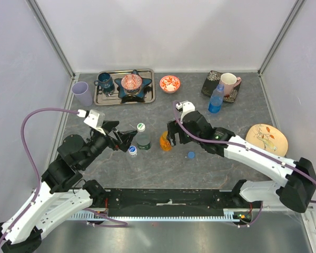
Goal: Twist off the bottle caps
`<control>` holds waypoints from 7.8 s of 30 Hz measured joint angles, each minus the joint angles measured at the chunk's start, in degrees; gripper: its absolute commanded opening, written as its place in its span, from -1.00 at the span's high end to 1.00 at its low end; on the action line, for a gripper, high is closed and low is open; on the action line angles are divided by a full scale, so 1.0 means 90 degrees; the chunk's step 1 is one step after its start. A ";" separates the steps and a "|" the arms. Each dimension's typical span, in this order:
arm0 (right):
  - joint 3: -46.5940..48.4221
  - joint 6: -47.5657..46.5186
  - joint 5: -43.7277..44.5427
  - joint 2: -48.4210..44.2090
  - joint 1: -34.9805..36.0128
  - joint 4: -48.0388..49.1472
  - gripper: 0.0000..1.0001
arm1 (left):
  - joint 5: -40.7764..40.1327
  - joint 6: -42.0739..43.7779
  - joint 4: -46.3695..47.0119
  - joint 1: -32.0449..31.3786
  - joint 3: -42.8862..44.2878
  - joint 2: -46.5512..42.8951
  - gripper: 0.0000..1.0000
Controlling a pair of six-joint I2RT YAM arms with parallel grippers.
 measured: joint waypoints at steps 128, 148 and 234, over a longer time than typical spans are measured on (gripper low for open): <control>0.3786 0.1994 -0.0663 -0.0257 -0.0015 -0.1212 -0.63 | -0.0765 0.1953 0.1365 -0.2300 0.1460 0.3036 0.24; 0.3497 0.2047 -0.0855 -0.0257 -0.0012 -0.1173 0.09 | -0.1076 0.2038 0.1518 -0.2305 0.1409 0.3045 0.26; 0.3104 -0.0865 -0.4141 -0.1173 -0.0019 -0.0423 -0.96 | 0.6892 -0.0678 0.2917 -0.0189 0.1132 0.3048 0.42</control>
